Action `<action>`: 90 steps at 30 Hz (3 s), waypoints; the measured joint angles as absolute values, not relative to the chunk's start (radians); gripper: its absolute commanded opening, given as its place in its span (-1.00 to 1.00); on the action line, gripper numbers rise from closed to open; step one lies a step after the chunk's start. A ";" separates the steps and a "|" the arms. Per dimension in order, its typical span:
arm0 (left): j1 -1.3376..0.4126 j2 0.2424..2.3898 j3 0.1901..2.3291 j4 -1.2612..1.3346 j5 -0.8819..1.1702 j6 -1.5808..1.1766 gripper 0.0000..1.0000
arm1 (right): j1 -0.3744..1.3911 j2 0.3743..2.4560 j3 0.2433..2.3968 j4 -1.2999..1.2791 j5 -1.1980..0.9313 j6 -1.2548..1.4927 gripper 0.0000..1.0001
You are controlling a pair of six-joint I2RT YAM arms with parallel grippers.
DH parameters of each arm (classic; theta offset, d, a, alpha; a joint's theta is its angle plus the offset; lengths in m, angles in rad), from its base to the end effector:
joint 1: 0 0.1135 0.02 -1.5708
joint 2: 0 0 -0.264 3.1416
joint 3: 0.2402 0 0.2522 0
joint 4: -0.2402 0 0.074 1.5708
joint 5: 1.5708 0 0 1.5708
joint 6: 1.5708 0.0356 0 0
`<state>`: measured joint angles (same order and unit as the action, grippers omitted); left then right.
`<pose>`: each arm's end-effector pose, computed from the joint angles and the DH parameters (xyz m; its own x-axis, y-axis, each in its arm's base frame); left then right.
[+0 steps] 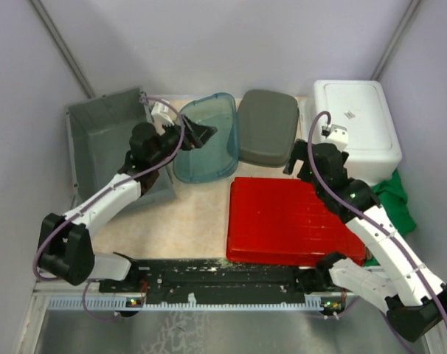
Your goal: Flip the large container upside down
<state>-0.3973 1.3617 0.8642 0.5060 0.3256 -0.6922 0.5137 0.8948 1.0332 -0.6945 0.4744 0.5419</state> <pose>0.2877 -0.1331 0.3085 -0.4162 -0.4811 -0.7716 0.5143 0.5752 -0.6361 0.1638 0.0738 0.3569 -0.4451 0.2757 -0.8520 0.1521 0.9609 0.2315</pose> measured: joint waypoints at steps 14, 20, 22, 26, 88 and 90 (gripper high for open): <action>-0.806 1.648 1.396 -0.139 -0.293 -0.422 0.99 | 0.514 0.905 1.021 -0.674 0.448 0.542 0.97; -0.849 1.808 1.516 -0.302 -0.419 -0.449 0.92 | 0.514 0.889 1.020 -0.686 0.451 0.543 0.97; -0.849 1.837 1.519 -0.336 -0.438 -0.460 0.78 | 0.514 0.871 1.015 -0.689 0.455 0.543 0.97; -0.848 1.870 1.519 -0.375 -0.455 -0.477 0.34 | 0.514 0.847 1.013 -0.704 0.461 0.543 0.97; -0.169 1.543 0.599 1.071 0.579 -1.476 0.04 | 0.514 0.857 1.008 -0.706 0.462 0.543 0.97; -0.160 1.515 0.606 0.973 0.580 -1.436 0.13 | 0.514 0.857 1.008 -0.706 0.461 0.543 0.97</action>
<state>-0.1604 1.5146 0.6056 0.9730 0.5804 -1.4357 0.5137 0.8574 1.0077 -0.7055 0.4614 0.5426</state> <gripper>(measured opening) 0.502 0.984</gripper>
